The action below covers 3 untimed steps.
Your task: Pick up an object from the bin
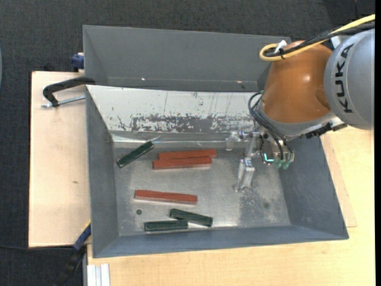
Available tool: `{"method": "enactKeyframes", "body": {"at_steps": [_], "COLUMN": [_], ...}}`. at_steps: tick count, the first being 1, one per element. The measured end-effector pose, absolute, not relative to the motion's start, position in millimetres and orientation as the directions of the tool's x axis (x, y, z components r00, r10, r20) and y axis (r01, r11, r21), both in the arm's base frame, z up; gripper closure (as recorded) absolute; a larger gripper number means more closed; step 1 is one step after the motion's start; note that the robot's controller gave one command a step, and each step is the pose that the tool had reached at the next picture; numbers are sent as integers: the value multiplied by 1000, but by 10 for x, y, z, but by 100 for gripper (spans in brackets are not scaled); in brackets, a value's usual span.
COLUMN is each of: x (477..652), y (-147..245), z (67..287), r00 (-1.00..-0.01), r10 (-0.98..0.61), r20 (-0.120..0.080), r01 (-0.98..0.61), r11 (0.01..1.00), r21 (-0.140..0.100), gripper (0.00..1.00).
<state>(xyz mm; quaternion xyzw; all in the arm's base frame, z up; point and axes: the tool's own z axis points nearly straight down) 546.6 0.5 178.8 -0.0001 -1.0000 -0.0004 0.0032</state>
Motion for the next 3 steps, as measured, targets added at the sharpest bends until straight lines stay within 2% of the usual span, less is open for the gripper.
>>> {"method": "enactKeyframes", "body": {"at_steps": [1, 2, 3], "x": [5482, 5574, 5633], "y": [5, 347, 708], "z": [1821, 1549, 984], "r00": [-1000, -999, -996], "r10": [0, -54, -93], "r20": [-1, -4, -6], "r01": [0, -54, -93], "r11": [1000, 999, 996], "r21": [1, -1, 2], "gripper": [0, 0, 0]}}
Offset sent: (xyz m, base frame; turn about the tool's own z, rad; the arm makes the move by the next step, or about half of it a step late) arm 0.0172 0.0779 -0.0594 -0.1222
